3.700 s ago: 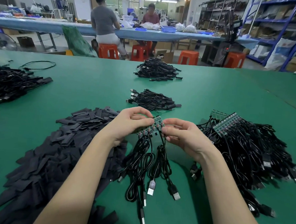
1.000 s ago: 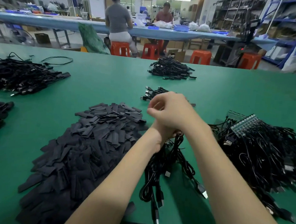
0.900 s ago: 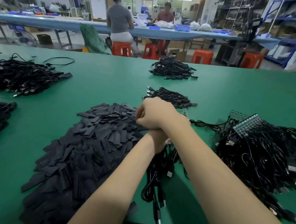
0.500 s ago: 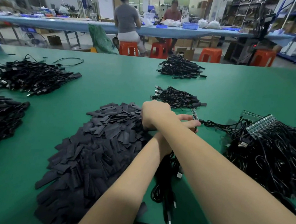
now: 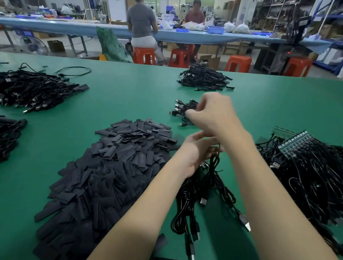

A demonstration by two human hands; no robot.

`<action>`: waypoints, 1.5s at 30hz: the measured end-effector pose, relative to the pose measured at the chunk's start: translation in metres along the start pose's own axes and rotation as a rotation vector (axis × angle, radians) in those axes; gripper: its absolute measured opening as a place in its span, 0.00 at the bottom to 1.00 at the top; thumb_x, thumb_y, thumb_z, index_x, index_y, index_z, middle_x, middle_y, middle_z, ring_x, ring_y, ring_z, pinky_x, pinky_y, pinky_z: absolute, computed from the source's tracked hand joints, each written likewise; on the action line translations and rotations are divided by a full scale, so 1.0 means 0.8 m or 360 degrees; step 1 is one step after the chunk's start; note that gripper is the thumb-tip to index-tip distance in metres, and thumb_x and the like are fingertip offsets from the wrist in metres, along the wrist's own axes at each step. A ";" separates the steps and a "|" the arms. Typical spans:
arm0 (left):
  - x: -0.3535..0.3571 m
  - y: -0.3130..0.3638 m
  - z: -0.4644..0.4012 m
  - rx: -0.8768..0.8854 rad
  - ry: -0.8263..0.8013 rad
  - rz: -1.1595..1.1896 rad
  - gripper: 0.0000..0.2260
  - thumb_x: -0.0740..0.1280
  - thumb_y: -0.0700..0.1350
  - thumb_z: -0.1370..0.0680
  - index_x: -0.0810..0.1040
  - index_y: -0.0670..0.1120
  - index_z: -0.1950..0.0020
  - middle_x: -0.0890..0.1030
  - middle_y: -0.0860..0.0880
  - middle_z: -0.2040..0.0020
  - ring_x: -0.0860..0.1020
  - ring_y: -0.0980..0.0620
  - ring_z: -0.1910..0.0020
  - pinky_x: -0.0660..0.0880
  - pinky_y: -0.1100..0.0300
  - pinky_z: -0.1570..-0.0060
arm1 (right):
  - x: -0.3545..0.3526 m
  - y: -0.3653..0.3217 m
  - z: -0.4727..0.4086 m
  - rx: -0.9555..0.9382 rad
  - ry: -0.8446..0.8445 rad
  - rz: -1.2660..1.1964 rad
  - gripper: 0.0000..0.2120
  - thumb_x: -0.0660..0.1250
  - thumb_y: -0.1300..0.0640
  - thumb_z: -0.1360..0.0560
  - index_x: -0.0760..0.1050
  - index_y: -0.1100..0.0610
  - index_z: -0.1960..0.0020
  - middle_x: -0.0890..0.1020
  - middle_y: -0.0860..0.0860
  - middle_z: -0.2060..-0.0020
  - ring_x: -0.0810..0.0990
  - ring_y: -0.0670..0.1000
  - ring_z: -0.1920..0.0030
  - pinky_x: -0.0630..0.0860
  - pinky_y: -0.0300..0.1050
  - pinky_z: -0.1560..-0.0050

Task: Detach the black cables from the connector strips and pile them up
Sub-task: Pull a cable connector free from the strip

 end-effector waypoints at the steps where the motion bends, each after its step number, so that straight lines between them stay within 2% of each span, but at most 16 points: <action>1: 0.002 0.000 0.001 -0.0005 -0.0032 0.0008 0.05 0.68 0.35 0.21 0.76 0.44 0.48 0.85 0.51 0.64 0.83 0.55 0.67 0.75 0.66 0.67 | -0.020 0.027 0.006 0.0091 0.0119 -0.0118 0.08 0.70 0.51 0.30 0.78 0.57 0.60 0.81 0.51 0.63 0.79 0.53 0.58 0.75 0.43 0.63; 3: 0.003 0.003 0.003 -0.0016 -0.0033 0.0044 0.06 0.69 0.37 0.21 0.76 0.45 0.46 0.86 0.50 0.58 0.85 0.53 0.62 0.77 0.64 0.61 | -0.046 0.084 0.026 0.0304 0.0279 -0.0385 0.08 0.71 0.51 0.31 0.75 0.53 0.63 0.79 0.46 0.67 0.76 0.46 0.65 0.68 0.36 0.70; 5: 0.002 0.002 0.000 -0.0014 -0.0057 0.0030 0.06 0.70 0.38 0.22 0.78 0.47 0.47 0.86 0.49 0.54 0.85 0.52 0.60 0.77 0.62 0.53 | -0.044 0.130 0.044 0.0465 0.0285 -0.0659 0.07 0.73 0.54 0.31 0.76 0.53 0.62 0.81 0.49 0.67 0.76 0.47 0.67 0.72 0.39 0.68; 7: 0.005 0.003 0.004 -0.0030 -0.0085 -0.0037 0.06 0.71 0.39 0.22 0.79 0.48 0.49 0.85 0.48 0.53 0.84 0.52 0.60 0.76 0.62 0.50 | -0.021 0.152 0.057 0.0533 0.0095 -0.0991 0.07 0.73 0.64 0.29 0.77 0.55 0.58 0.82 0.55 0.64 0.79 0.49 0.67 0.79 0.44 0.62; 9: 0.009 0.007 0.007 -0.0009 -0.0134 -0.0115 0.06 0.71 0.40 0.23 0.78 0.48 0.49 0.84 0.48 0.55 0.83 0.54 0.61 0.76 0.65 0.54 | 0.005 0.153 0.065 0.0545 -0.0161 -0.1394 0.13 0.71 0.73 0.28 0.79 0.57 0.51 0.83 0.57 0.58 0.81 0.49 0.68 0.81 0.41 0.63; 12: 0.012 0.019 0.012 0.0035 -0.0205 -0.0145 0.08 0.72 0.39 0.24 0.77 0.47 0.49 0.83 0.44 0.55 0.80 0.52 0.62 0.73 0.61 0.51 | 0.013 0.152 0.066 0.0525 -0.0262 -0.1684 0.18 0.71 0.75 0.29 0.82 0.57 0.45 0.85 0.57 0.56 0.84 0.50 0.64 0.80 0.38 0.61; 15: 0.011 0.030 0.016 0.0062 -0.0275 -0.0191 0.08 0.74 0.38 0.27 0.78 0.46 0.52 0.84 0.43 0.57 0.77 0.51 0.61 0.73 0.61 0.54 | 0.012 0.155 0.069 0.0532 -0.0266 -0.1798 0.16 0.72 0.75 0.28 0.81 0.58 0.47 0.86 0.59 0.54 0.85 0.55 0.60 0.82 0.41 0.57; 18: 0.004 0.036 0.015 0.0072 -0.0283 -0.0244 0.05 0.70 0.35 0.23 0.78 0.45 0.53 0.84 0.47 0.61 0.76 0.52 0.64 0.73 0.64 0.58 | 0.011 0.150 0.075 0.0513 -0.0313 -0.1948 0.13 0.72 0.72 0.27 0.79 0.58 0.47 0.87 0.60 0.50 0.87 0.60 0.55 0.84 0.45 0.53; 25: -0.004 0.047 0.018 0.0098 -0.0326 -0.0433 0.04 0.70 0.36 0.23 0.80 0.44 0.51 0.84 0.48 0.61 0.76 0.54 0.65 0.74 0.66 0.60 | -0.009 0.137 0.071 0.0351 -0.0140 -0.2275 0.15 0.73 0.69 0.30 0.78 0.58 0.46 0.85 0.62 0.45 0.86 0.55 0.51 0.83 0.43 0.48; 29: -0.001 0.051 0.019 0.0131 -0.0348 -0.0509 0.03 0.70 0.35 0.22 0.81 0.43 0.51 0.84 0.49 0.61 0.76 0.54 0.65 0.73 0.67 0.62 | -0.011 0.133 0.070 0.0250 -0.0124 -0.2202 0.14 0.73 0.68 0.28 0.78 0.56 0.46 0.86 0.61 0.45 0.85 0.53 0.46 0.82 0.46 0.45; 33: -0.002 0.053 0.019 0.0136 -0.0370 -0.0517 0.03 0.71 0.35 0.23 0.82 0.42 0.52 0.83 0.48 0.61 0.75 0.54 0.65 0.73 0.68 0.64 | -0.014 0.131 0.069 0.0163 -0.0102 -0.2239 0.14 0.74 0.66 0.29 0.77 0.55 0.46 0.85 0.60 0.45 0.84 0.55 0.42 0.81 0.46 0.44; 38: 0.000 0.052 0.020 0.0147 -0.0398 -0.0508 0.03 0.71 0.35 0.23 0.82 0.41 0.51 0.83 0.48 0.61 0.75 0.54 0.66 0.72 0.68 0.64 | -0.014 0.129 0.069 0.0107 -0.0121 -0.2196 0.15 0.75 0.63 0.31 0.77 0.54 0.47 0.86 0.59 0.46 0.84 0.53 0.46 0.81 0.45 0.44; 45: 0.000 0.057 0.025 0.0161 -0.0404 -0.0586 0.04 0.70 0.34 0.23 0.81 0.42 0.52 0.83 0.48 0.61 0.74 0.55 0.66 0.71 0.69 0.66 | -0.014 0.128 0.071 0.0087 -0.0153 -0.2202 0.15 0.75 0.65 0.32 0.77 0.56 0.47 0.86 0.61 0.47 0.85 0.52 0.47 0.81 0.42 0.46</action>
Point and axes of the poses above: each hand's wrist, its own z-axis away from the middle knuckle, its own x-axis out of the palm, y = z × x, the point moved 9 cm from there along -z, towards the middle knuckle
